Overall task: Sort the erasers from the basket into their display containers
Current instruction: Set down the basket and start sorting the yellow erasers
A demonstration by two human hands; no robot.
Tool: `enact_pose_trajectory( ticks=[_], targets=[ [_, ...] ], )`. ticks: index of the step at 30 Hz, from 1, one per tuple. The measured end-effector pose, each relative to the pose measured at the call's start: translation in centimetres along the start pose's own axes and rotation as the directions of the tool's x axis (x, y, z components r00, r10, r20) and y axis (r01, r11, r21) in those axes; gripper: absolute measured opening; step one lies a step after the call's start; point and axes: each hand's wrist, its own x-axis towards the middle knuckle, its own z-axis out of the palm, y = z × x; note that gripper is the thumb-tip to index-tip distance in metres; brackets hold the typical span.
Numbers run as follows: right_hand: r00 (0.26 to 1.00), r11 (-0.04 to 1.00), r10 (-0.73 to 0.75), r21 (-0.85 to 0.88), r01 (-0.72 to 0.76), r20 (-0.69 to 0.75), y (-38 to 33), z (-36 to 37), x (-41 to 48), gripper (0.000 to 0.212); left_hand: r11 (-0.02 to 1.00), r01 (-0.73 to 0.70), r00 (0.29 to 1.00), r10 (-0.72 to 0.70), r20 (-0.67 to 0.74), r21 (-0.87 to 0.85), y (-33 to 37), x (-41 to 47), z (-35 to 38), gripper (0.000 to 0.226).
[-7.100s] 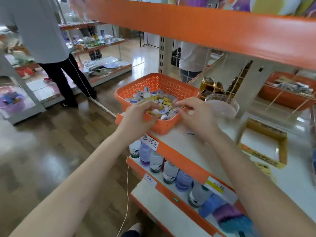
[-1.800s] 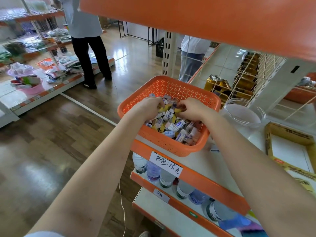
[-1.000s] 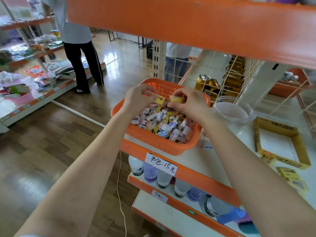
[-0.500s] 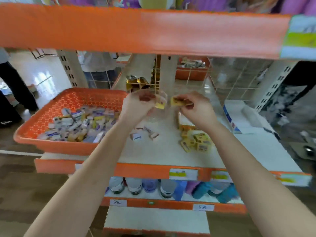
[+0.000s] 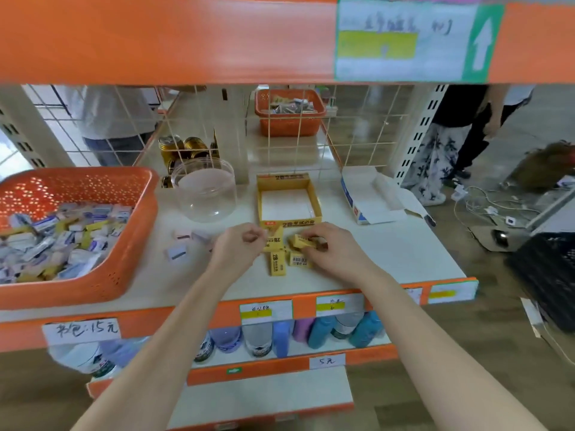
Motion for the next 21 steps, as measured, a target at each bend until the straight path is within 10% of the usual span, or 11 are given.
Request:
enact_pose_trajectory(
  ticks=[12,21],
  targets=[
    [0.992,0.991,-0.122,0.06,0.121,0.016,1.5,1.3,-0.5,0.046,0.95,-0.273,0.955,0.287,-0.076,0.153,-0.8,-3.0,3.3,0.032],
    [0.988,0.986,-0.152,0.064,0.152,-0.005,2.4,1.5,-0.3,0.049,0.954,-0.222,0.975,0.213,0.067,0.2,-1.0,-3.0,3.3,0.058]
  ],
)
